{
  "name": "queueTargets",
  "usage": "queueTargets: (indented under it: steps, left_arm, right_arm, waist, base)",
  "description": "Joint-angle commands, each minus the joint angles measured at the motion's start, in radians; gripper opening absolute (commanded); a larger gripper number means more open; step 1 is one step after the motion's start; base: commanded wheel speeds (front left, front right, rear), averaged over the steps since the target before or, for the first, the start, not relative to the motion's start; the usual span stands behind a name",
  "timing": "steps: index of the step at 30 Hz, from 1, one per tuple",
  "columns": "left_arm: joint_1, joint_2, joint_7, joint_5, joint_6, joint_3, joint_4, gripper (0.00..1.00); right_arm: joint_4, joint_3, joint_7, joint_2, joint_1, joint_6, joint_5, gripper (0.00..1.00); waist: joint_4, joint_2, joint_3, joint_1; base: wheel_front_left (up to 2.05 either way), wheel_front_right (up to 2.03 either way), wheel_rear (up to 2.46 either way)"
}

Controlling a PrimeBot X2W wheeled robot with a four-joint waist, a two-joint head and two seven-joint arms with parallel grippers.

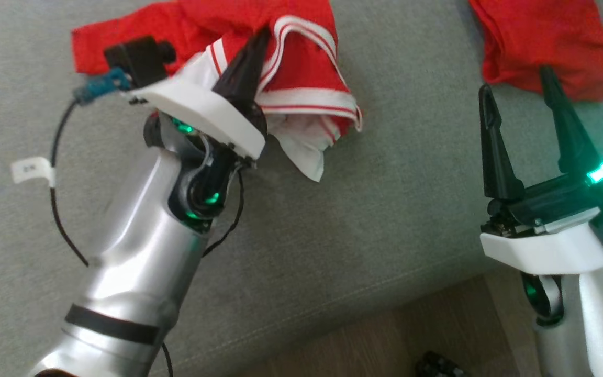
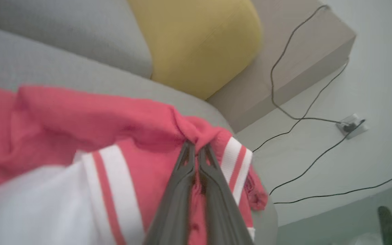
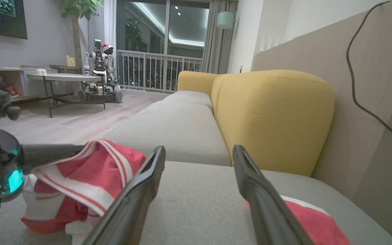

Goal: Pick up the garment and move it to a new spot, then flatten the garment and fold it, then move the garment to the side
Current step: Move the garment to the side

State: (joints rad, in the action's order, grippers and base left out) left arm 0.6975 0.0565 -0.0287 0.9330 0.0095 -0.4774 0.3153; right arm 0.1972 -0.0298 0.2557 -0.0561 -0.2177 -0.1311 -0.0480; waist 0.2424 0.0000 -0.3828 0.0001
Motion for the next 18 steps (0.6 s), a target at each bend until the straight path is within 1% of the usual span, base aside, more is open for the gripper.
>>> queueTargets:
  steps: [1,6,7,8,10,13,15,18]
  left_arm:
    - [0.014,0.005,0.028,-0.012,-0.001,0.011,0.012,0.00]
    - [0.019,-0.004,0.095,-0.006,-0.012,-0.048,0.158,0.00]
    - [0.021,-0.005,0.107,-0.012,-0.016,-0.067,0.180,0.48]
    - [0.023,-0.005,0.121,-0.020,-0.020,-0.087,0.198,1.00]
    - [0.028,-0.006,0.174,-0.045,-0.025,-0.120,0.214,1.00]
    - [0.025,-0.006,0.251,-0.102,-0.014,-0.149,0.214,1.00]
    - [0.008,-0.006,0.274,-0.139,-0.007,-0.157,0.198,1.00]
    - [-0.040,0.017,0.288,-0.209,0.016,-0.147,0.149,1.00]
  right_arm:
    - [0.036,-0.023,0.006,0.006,-0.025,0.000,-0.010,1.00]
    - [0.031,-0.037,0.006,0.006,-0.026,0.000,-0.018,1.00]
    - [0.027,-0.040,0.006,0.006,-0.025,0.000,-0.017,1.00]
    - [0.024,-0.044,0.006,0.006,-0.025,0.000,-0.014,1.00]
    - [0.017,-0.051,0.006,0.006,-0.022,0.000,-0.009,1.00]
    - [0.006,-0.065,0.006,0.006,-0.013,0.000,-0.006,1.00]
    - [-0.008,-0.077,0.006,0.006,-0.001,0.000,-0.004,1.00]
    - [-0.037,-0.095,0.006,0.006,0.022,0.000,0.001,1.00]
  waist:
    - [0.025,0.0000,-0.030,-0.0001]
    - [0.025,0.0000,-0.037,-0.0001]
    - [0.022,0.0000,-0.032,-0.0001]
    - [0.017,0.0000,-0.026,-0.0001]
    - [0.005,0.0000,-0.007,-0.0001]
    - [-0.023,0.0000,0.029,-0.0001]
    - [-0.047,0.0000,0.057,-0.0001]
    - [-0.087,0.0000,0.102,-0.0001]
  base:
    - [0.00,0.00,0.00]
    - [0.00,0.00,0.00]
    - [0.00,0.00,0.00]
    - [0.00,0.00,0.00]
    - [0.00,0.00,0.00]
    - [0.00,0.00,0.00]
    - [0.00,0.00,0.00]
    - [0.00,0.00,0.00]
